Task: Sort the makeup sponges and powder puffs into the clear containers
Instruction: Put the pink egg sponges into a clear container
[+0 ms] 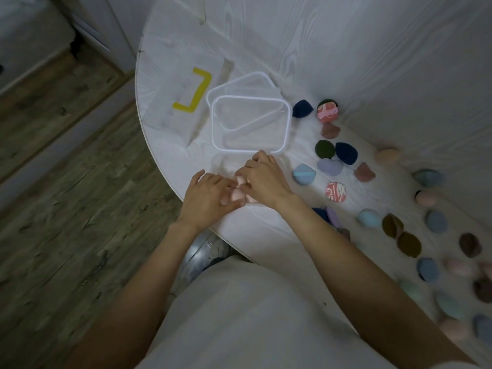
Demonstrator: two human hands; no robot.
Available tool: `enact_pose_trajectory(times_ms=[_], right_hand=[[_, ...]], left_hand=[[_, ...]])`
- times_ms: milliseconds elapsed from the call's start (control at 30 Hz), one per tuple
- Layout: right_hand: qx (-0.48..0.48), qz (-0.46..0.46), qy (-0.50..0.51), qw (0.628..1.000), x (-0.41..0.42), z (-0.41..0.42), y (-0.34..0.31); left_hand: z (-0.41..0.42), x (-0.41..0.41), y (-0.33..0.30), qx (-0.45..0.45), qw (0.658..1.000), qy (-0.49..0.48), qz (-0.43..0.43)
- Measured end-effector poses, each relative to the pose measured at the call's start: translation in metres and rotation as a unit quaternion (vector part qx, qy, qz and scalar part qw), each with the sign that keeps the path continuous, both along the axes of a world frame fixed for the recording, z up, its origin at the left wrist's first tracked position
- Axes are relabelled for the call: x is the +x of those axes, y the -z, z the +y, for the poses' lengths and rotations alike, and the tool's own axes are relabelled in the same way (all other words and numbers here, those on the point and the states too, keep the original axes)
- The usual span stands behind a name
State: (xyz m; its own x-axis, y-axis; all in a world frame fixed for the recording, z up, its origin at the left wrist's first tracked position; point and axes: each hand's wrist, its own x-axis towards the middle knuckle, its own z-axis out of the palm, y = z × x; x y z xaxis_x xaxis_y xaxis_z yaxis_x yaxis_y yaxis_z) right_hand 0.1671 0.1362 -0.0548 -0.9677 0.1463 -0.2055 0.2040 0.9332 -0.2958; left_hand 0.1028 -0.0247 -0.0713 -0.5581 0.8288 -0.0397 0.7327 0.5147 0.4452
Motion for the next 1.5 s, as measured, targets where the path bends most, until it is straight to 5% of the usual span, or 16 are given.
enact_pose_trajectory(times_ms=[333,633,900,1100,1400,1500], right_hand=[[-0.07,-0.014,0.046,0.996,0.006,-0.002,-0.006],[-0.08,0.074,0.132,0.985,0.04,0.011,-0.028],[-0.061,0.034,0.062,0.996,-0.002,-0.015,-0.013],[0.034,0.007,0.04,0.999,-0.036,-0.037,-0.003],[-0.065,0.097,0.075,0.99,-0.002,-0.011,0.009],[-0.031,0.08,0.065,0.994,-0.001,-0.012,0.011]], left_hand=[[-0.002,0.0,0.0,0.087,0.994,-0.004,-0.066],[0.009,0.008,-0.013,0.108,0.989,-0.1,-0.034],[-0.014,0.0,-0.008,0.081,0.961,-0.225,-0.138],[-0.013,-0.003,-0.005,0.08,0.954,-0.229,-0.177],[-0.013,-0.006,-0.002,0.071,0.957,-0.221,-0.174],[-0.014,-0.005,-0.002,0.077,0.957,-0.219,-0.174]])
